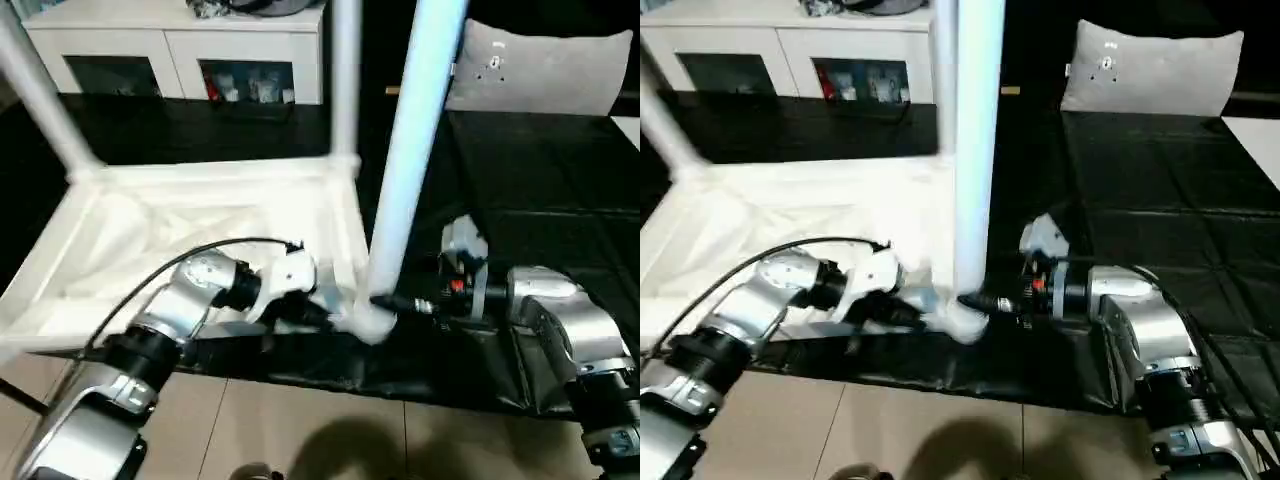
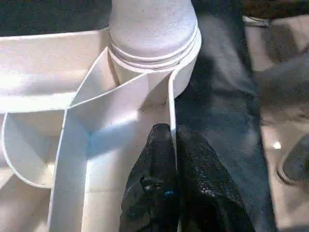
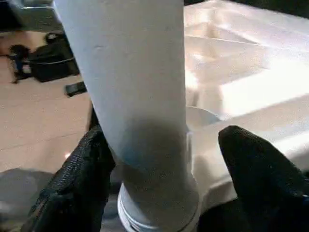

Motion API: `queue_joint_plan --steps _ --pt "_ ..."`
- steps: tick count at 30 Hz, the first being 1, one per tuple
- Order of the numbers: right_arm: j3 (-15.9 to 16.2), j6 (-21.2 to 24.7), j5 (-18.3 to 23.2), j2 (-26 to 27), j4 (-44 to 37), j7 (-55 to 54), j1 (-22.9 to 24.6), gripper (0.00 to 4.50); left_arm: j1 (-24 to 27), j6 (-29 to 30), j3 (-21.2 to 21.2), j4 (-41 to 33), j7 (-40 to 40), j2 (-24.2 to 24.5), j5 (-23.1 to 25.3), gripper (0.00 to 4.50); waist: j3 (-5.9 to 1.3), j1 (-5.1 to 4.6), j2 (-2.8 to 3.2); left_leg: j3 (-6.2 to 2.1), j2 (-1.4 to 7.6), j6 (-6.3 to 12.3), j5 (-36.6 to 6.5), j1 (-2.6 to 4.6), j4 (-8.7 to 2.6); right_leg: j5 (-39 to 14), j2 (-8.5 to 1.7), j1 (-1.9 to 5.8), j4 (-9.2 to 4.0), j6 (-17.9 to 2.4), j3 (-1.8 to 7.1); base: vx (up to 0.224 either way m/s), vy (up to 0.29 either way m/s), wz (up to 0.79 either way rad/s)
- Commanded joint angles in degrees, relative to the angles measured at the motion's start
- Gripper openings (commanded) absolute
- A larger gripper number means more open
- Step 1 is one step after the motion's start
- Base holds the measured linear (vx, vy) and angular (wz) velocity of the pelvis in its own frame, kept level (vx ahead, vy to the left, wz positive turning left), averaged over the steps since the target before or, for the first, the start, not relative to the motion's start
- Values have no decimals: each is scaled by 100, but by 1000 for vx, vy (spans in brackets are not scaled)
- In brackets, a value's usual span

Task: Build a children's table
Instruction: Rotate leg to tighten

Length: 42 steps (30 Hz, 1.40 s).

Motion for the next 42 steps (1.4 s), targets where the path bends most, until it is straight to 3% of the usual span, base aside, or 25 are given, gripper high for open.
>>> queue_joint_plan --steps 1,13,22,24,27,28,32,34,37,39,40,42 --pt "54 122 61 -142 -134 204 23 329 -47 -219 -178 -278 -343 19 12 0 -416 -21 -67 -31 206 361 -1046 32 -409 -1352 -295 360 -400 -1286 233 0 0 0" --pt "253 316 230 -300 -252 729 67 222 -88 -352 -201 -230 -506 88 -26 0 -422 -20 -89 -29 193 361 -950 14 -400 -1505 -292 360 -420 -1188 231 0 0 0" --pt "226 505 364 -206 -425 675 130 197 -94 -84 -19 -141 -247 -40 -106 0 -424 -13 -95 -27 193 369 -901 11 -396 -1474 -294 361 -411 -1201 229 0 0 0" --pt "117 682 390 46 -557 121 165 196 -98 303 120 -215 118 -212 -169 0 -414 -21 -77 -30 192 327 -917 10 -405 -1540 -293 358 -416 -1188 232 0 0 0" --pt "29 675 261 298 -554 -458 133 196 -111 527 189 -254 392 -333 -163 0 -394 -65 -96 -35 160 209 -1052 14 -421 -1988 -292 351 -471 -1013 219 0 0 0" --pt "-104 906 225 631 -578 -1125 57 196 -140 763 285 -242 829 -523 -120 0 -397 -82 -97 -46 151 183 -1018 -5 -426 -2031 -297 372 -470 -969 215 0 0 0" --pt "-201 1014 -181 1266 -503 -2448 -51 194 -213 1400 528 -225 1889 -1050 -53 0 -400 -223 -110 -59 117 53 -964 -22 -439 -2230 -279 375 -501 -777 193 0 0 0" --pt "-238 1096 -350 1474 -437 -2978 -65 194 -285 1622 672 -134 2475 -1319 17 0 -403 -302 -112 -49 100 69 -888 -26 -422 -2105 -265 365 -508 -800 202 0 0 0" --pt "-298 1097 -503 1638 -351 -3460 -103 193 -331 1697 756 -64 2846 -1515 44 0 -432 -359 -120 -27 79 282 -608 -60 -384 -1483 -242 386 -470 -968 208 0 0 0" --pt "-396 1052 -588 1783 -228 -3863 -163 193 -386 1687 832 34 3157 -1680 48 0 -440 -367 -109 -21 64 327 -550 -64 -370 -1390 -240 392 -470 -1006 203 0 0 0" --pt "-520 837 -766 2009 -8 -4473 -268 193 -479 1657 967 158 3670 -1966 52 0 -442 -353 -74 -26 69 336 -586 -40 -372 -1438 -242 383 -483 -1027 198 0 0 0" --pt "-544 755 -797 2055 58 -4581 -297 193 -503 1637 1002 176 3788 -2037 48 0 -436 -362 -83 -20 71 301 -650 -32 -373 -1492 -236 370 -500 -1031 195 0 0 0"
